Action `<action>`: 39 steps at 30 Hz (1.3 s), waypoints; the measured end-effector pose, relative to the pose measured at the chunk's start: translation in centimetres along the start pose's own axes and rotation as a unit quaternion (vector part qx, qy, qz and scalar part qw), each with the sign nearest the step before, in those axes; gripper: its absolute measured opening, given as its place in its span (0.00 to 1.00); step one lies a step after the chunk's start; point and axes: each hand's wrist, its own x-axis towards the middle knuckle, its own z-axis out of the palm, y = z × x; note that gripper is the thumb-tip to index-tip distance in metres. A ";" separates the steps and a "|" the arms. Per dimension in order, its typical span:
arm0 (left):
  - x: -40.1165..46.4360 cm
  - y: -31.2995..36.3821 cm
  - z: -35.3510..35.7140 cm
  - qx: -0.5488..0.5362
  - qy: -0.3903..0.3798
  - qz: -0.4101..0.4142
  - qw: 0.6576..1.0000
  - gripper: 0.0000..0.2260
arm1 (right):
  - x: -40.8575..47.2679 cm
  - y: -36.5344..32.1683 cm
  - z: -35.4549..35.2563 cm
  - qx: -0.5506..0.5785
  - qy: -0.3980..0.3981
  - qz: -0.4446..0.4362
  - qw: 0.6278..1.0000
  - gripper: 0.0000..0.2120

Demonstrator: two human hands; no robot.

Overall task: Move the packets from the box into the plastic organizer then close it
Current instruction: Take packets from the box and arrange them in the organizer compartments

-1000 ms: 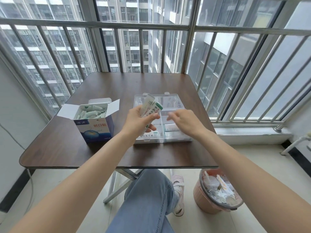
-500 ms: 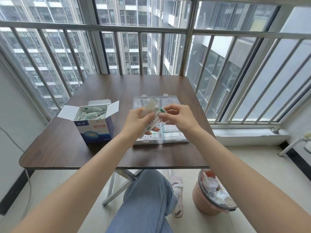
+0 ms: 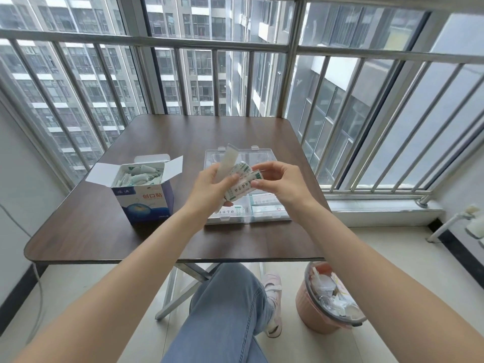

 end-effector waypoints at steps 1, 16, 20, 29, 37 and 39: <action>0.0 0.0 0.0 -0.002 0.002 -0.001 1.000 0.07 | 0.0 0.0 0.0 -0.005 -0.003 0.003 1.000 0.14; 1.5 -0.3 -0.7 -0.015 0.045 -0.023 0.999 0.05 | 2.7 1.1 -4.0 -0.211 0.027 0.117 0.970 0.11; 1.6 -0.6 -0.3 -0.015 0.033 -0.031 0.999 0.07 | 3.3 1.8 -3.4 -0.342 -0.011 0.102 0.934 0.10; 1.7 -0.4 0.1 0.002 0.020 -0.031 0.999 0.09 | 3.7 2.1 -2.2 -0.540 -0.017 0.026 0.841 0.08; 1.2 -0.5 0.1 -0.006 0.013 -0.038 0.999 0.06 | 4.3 0.6 -1.9 -0.604 -0.114 -0.011 0.788 0.10; 1.1 -0.5 -0.1 -0.016 0.013 -0.036 0.999 0.06 | 4.3 0.7 -1.9 -0.605 -0.134 -0.016 0.785 0.10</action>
